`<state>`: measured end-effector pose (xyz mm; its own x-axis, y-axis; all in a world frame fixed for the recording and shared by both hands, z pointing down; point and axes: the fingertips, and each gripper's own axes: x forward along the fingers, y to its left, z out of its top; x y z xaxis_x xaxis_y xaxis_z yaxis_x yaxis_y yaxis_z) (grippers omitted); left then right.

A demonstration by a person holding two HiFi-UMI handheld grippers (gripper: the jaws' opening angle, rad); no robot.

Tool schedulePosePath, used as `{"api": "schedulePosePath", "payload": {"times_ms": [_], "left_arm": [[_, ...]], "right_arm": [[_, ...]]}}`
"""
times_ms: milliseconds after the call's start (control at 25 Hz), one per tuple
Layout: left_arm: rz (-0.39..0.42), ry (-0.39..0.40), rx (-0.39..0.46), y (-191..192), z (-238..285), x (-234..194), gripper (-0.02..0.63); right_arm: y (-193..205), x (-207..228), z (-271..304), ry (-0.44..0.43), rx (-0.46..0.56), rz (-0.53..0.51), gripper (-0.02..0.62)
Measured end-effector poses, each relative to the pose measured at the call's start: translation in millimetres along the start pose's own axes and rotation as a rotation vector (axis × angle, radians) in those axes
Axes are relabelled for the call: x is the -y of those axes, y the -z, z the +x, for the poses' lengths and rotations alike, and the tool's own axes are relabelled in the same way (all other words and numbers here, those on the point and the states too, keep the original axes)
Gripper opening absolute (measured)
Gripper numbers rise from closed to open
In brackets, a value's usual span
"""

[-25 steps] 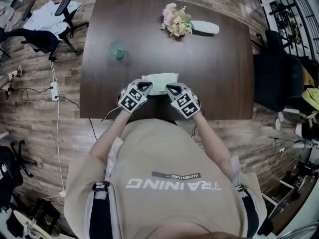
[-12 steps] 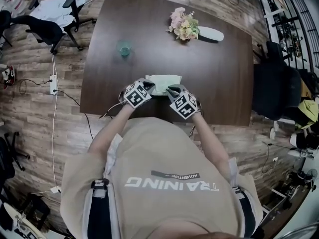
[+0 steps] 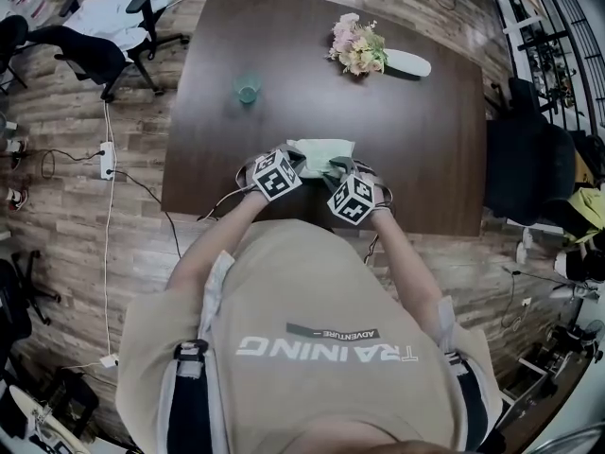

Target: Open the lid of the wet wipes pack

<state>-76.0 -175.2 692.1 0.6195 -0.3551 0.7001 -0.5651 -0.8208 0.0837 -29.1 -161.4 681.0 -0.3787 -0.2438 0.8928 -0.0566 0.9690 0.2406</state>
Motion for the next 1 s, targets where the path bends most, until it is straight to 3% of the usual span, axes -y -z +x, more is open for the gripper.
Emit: {"api": "schedulePosePath", "payload": {"times_ms": [240, 440, 600, 680, 880, 1000], "left_arm": [[0.03, 0.003, -0.014, 1.5, -0.4, 0.0, 0.009], [0.022, 0.013, -0.013, 4.1, -0.8, -0.7, 0.009], [0.015, 0.028, -0.011, 3.9, -0.6, 0.2, 0.009], [0.022, 0.026, -0.014, 4.4, -1.5, 0.8, 0.009], [0.029, 0.022, -0.007, 4.2, -1.9, -0.5, 0.009], [0.02, 0.031, -0.002, 4.2, -2.4, -1.4, 0.009]], "right_arm": [[-2.4, 1.0, 3.7, 0.075, -0.052, -0.073, 0.13], [-8.9, -1.4, 12.5, 0.126, -0.139, -0.218, 0.129], [-7.7, -4.2, 11.7, 0.189, -0.09, -0.251, 0.125], [-7.6, -4.6, 11.7, 0.168, -0.061, -0.193, 0.115], [-10.2, -0.7, 6.9, 0.01, -0.051, -0.087, 0.106], [-14.8, 3.6, -2.9, -0.018, -0.025, -0.055, 0.085]]}}
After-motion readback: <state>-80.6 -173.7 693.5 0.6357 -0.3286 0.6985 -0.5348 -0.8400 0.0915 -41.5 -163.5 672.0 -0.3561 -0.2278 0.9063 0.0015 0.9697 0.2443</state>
